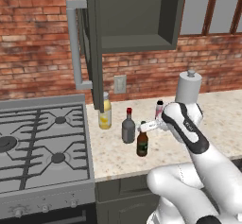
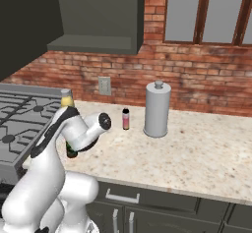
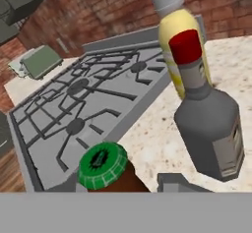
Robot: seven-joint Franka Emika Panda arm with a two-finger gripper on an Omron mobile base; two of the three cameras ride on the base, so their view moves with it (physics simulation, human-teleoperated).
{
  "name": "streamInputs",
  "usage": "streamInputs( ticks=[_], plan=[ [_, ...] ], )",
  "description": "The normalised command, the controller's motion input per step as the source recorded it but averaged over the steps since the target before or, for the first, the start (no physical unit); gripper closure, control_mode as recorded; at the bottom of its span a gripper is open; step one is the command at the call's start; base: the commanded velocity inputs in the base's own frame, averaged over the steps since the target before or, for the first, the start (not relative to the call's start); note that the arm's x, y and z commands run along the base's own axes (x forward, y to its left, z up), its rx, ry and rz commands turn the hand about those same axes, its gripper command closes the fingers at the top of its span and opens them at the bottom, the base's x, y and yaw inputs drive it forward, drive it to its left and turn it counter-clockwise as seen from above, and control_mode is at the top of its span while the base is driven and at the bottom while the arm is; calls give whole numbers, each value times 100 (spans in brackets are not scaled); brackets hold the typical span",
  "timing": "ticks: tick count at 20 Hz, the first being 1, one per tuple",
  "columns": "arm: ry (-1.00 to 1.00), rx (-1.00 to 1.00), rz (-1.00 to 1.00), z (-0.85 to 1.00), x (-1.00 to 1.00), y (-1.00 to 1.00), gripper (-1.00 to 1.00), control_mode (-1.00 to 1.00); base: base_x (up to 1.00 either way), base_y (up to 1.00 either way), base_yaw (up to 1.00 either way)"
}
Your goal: Sort all alcoholic drinks to one cabinet, and non-alcoholic drinks to the other.
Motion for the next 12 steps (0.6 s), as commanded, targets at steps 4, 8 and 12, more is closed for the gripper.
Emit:
streamInputs(
  ticks=[4, 8, 12],
  plan=[
    [-14, 0, -15, 36, -67, 0, 100, -100, 0, 0, 0],
    [-12, -1, -13, 64, -62, 1, 100, -100, 0, 0, 0],
    [-12, -4, -10, 97, -61, 3, 100, -100, 0, 0, 0]
  ],
)
